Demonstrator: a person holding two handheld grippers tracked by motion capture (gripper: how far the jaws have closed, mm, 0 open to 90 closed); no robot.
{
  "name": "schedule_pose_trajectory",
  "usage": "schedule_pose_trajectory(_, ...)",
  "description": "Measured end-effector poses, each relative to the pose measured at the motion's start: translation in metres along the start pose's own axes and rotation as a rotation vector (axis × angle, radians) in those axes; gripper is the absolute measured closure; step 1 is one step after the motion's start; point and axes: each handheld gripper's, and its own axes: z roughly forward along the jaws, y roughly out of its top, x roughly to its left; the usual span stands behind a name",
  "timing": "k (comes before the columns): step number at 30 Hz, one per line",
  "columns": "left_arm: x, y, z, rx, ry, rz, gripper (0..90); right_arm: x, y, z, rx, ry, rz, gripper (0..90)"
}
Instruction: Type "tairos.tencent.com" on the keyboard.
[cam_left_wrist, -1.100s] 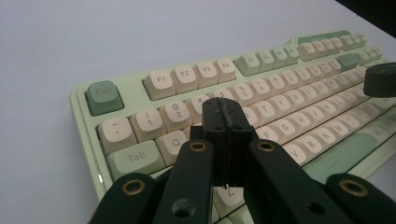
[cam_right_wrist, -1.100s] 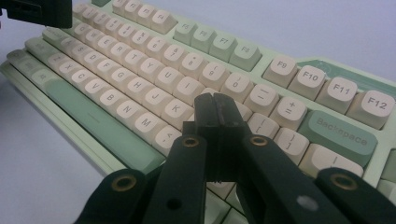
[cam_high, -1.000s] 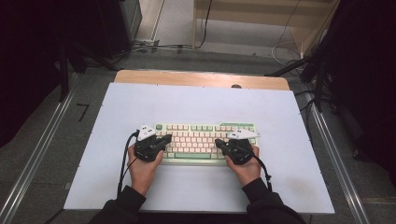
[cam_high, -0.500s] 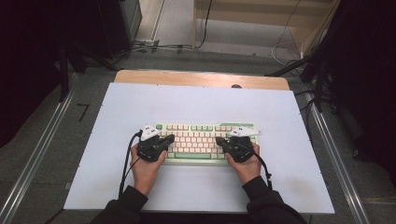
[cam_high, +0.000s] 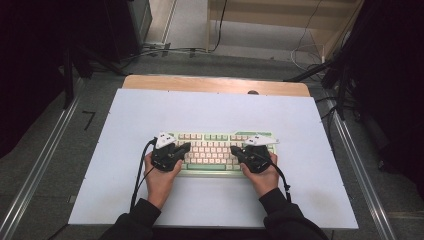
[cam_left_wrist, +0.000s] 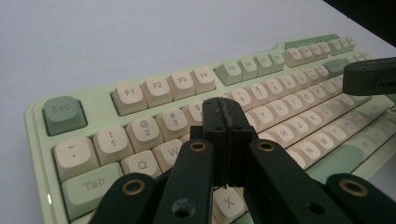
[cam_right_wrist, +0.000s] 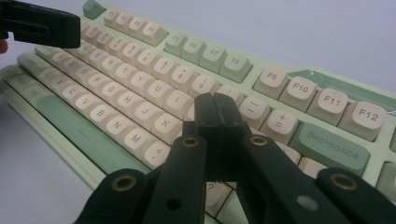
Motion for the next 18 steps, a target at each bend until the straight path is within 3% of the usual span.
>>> schedule_pose_trajectory(18, -0.007, 0.006, 0.015, 0.033, -0.027, 0.017, 90.0, 0.000, -0.001, 0.002, 0.008, 0.001, 0.005, 88.3)
